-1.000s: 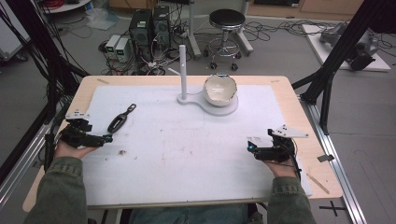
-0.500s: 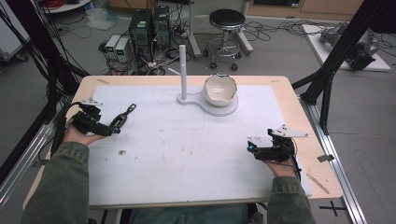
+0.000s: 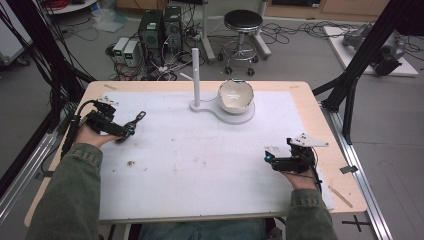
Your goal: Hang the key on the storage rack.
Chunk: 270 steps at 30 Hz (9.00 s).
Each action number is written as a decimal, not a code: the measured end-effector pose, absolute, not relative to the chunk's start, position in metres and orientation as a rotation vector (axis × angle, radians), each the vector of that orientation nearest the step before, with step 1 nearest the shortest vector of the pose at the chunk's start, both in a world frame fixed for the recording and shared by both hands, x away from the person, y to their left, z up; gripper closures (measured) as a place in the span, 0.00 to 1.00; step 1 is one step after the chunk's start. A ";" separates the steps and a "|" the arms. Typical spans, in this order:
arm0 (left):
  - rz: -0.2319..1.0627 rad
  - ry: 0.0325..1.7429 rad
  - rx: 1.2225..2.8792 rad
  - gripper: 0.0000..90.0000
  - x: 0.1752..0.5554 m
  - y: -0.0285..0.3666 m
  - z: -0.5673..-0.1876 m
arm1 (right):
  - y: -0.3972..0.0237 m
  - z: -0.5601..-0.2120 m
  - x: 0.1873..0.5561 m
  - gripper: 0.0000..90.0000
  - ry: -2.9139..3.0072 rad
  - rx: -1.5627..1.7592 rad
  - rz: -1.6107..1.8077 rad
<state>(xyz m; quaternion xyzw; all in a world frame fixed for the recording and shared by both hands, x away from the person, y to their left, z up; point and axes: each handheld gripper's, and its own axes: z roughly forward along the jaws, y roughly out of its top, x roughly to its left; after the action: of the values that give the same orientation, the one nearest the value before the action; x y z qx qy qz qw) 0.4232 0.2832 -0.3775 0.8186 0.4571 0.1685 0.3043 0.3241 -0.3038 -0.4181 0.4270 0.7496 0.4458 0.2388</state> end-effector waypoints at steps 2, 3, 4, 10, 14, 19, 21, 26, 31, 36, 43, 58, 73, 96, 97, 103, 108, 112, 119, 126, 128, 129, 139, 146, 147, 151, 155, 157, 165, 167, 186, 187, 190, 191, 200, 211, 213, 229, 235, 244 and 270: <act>0.439 1.200 2.178 0.02 0.428 0.281 -0.375 | -0.304 -0.418 0.324 0.01 2.053 1.173 1.220; 0.442 1.195 2.179 0.03 0.429 0.279 -0.375 | -0.304 -0.418 0.323 0.01 2.054 1.173 1.216; 0.433 1.194 2.198 0.02 0.432 0.277 -0.374 | -0.304 -0.418 0.323 0.01 2.054 1.171 1.215; 0.414 1.189 2.226 0.03 0.444 0.270 -0.370 | -0.304 -0.418 0.322 0.01 2.059 1.168 1.203; 0.371 1.217 2.241 0.03 0.454 0.270 -0.374 | -0.303 -0.419 0.322 0.01 2.067 1.162 1.190; 0.338 1.262 2.241 0.03 0.465 0.273 -0.378 | -0.303 -0.419 0.322 0.01 2.067 1.166 1.184; 0.329 1.277 2.241 0.05 0.469 0.275 -0.380 | -0.303 -0.419 0.323 0.01 2.068 1.166 1.184; 0.313 1.313 2.268 0.07 0.475 0.275 -0.392 | -0.302 -0.419 0.323 0.01 2.070 1.156 1.172; 0.324 1.319 2.275 0.08 0.481 0.270 -0.397 | -0.302 -0.419 0.323 0.01 2.073 1.158 1.164; 0.351 1.376 2.295 0.14 0.488 0.266 -0.402 | -0.302 -0.419 0.324 0.01 2.079 1.154 1.155; 0.412 1.364 2.327 0.25 0.493 0.256 -0.405 | -0.302 -0.420 0.325 0.01 2.082 1.148 1.152; 0.385 1.411 2.318 0.50 0.498 0.258 -0.413 | -0.302 -0.420 0.322 0.01 2.086 1.146 1.121; 0.352 1.377 2.333 0.90 0.497 0.254 -0.417 | -0.302 -0.420 0.324 0.01 2.084 1.143 1.120; 0.314 1.313 2.354 0.94 0.485 0.261 -0.389 | -0.303 -0.419 0.325 0.01 2.079 1.137 1.128; 0.309 1.306 2.358 0.94 0.484 0.261 -0.386 | -0.302 -0.419 0.325 0.01 2.078 1.140 1.132; 0.322 1.313 2.328 0.94 0.477 0.267 -0.369 | -0.301 -0.419 0.326 0.01 2.086 1.136 1.124; 0.317 1.300 2.314 0.94 0.473 0.273 -0.359 | -0.301 -0.418 0.325 0.01 2.079 1.131 1.130; 0.308 1.286 2.318 0.94 0.473 0.272 -0.349 | -0.301 -0.418 0.326 0.01 2.076 1.133 1.136; 0.330 1.264 2.321 0.94 0.472 0.266 -0.328 | -0.302 -0.418 0.326 0.01 2.077 1.135 1.140; 0.348 1.251 2.312 0.94 0.474 0.259 -0.310 | -0.302 -0.418 0.326 0.01 2.076 1.132 1.142; 0.353 1.243 2.317 0.94 0.473 0.255 -0.306 | -0.301 -0.418 0.326 0.01 2.075 1.139 1.138; 0.356 1.234 2.323 0.94 0.472 0.253 -0.303 | -0.301 -0.418 0.326 0.01 2.074 1.138 1.134; 0.427 1.168 2.309 0.94 0.463 0.233 -0.264 | -0.301 -0.418 0.327 0.01 2.079 1.132 1.135; 0.465 1.126 2.333 0.94 0.466 0.210 -0.246 | -0.298 -0.419 0.327 0.01 2.085 1.123 1.136; 0.465 1.117 2.340 0.94 0.466 0.206 -0.243 | -0.298 -0.419 0.327 0.01 2.087 1.123 1.138; 0.471 1.094 2.341 0.94 0.469 0.192 -0.233 | -0.298 -0.419 0.327 0.01 2.093 1.116 1.138; 0.475 1.061 2.334 0.94 0.471 0.175 -0.224 | -0.299 -0.419 0.328 0.01 2.092 1.121 1.148; 0.485 1.031 2.344 0.94 0.471 0.166 -0.220 | -0.300 -0.418 0.328 0.01 2.085 1.132 1.170; 0.494 0.953 2.355 0.94 0.476 0.136 -0.205 | -0.303 -0.417 0.327 0.01 2.068 1.140 1.181; 0.486 0.940 2.363 0.94 0.478 0.131 -0.203 | -0.303 -0.417 0.327 0.01 2.070 1.142 1.181; 0.464 0.833 2.403 0.94 0.495 0.084 -0.189 | -0.303 -0.418 0.329 0.01 2.076 1.139 1.187; 0.458 0.830 2.406 0.94 0.497 0.083 -0.191 | -0.304 -0.418 0.329 0.01 2.082 1.141 1.187; 0.477 0.842 2.421 0.94 0.500 0.081 -0.196 | -0.303 -0.418 0.329 0.01 2.083 1.140 1.183; 0.481 0.848 2.429 0.94 0.501 0.081 -0.198 | -0.303 -0.418 0.330 0.01 2.084 1.135 1.182; 0.472 0.857 2.439 0.94 0.506 0.084 -0.210 | -0.303 -0.419 0.330 0.01 2.094 1.141 1.179; 0.467 0.869 2.455 0.93 0.512 0.082 -0.219 | -0.304 -0.418 0.329 0.01 2.092 1.139 1.172; 0.461 0.870 2.451 0.93 0.513 0.083 -0.220 | -0.304 -0.419 0.330 0.01 2.094 1.140 1.169; 0.321 0.882 2.427 0.83 0.522 0.093 -0.240 | -0.304 -0.420 0.329 0.01 2.111 1.142 1.158; 0.290 0.907 2.420 0.58 0.520 0.099 -0.244 | -0.304 -0.420 0.329 0.01 2.116 1.133 1.146; 0.267 0.887 2.403 0.42 0.507 0.109 -0.249 | -0.303 -0.420 0.327 0.01 2.113 1.129 1.129; 0.229 0.956 2.250 0.02 0.459 0.164 -0.281 | -0.303 -0.418 0.325 0.01 2.073 1.129 1.113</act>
<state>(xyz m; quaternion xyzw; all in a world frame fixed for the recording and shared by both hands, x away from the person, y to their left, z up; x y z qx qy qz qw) 0.4587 0.1643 -0.2811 0.8630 0.3665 0.0880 0.3364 0.3250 -0.3030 -0.4177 0.4173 0.7665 0.4115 0.2626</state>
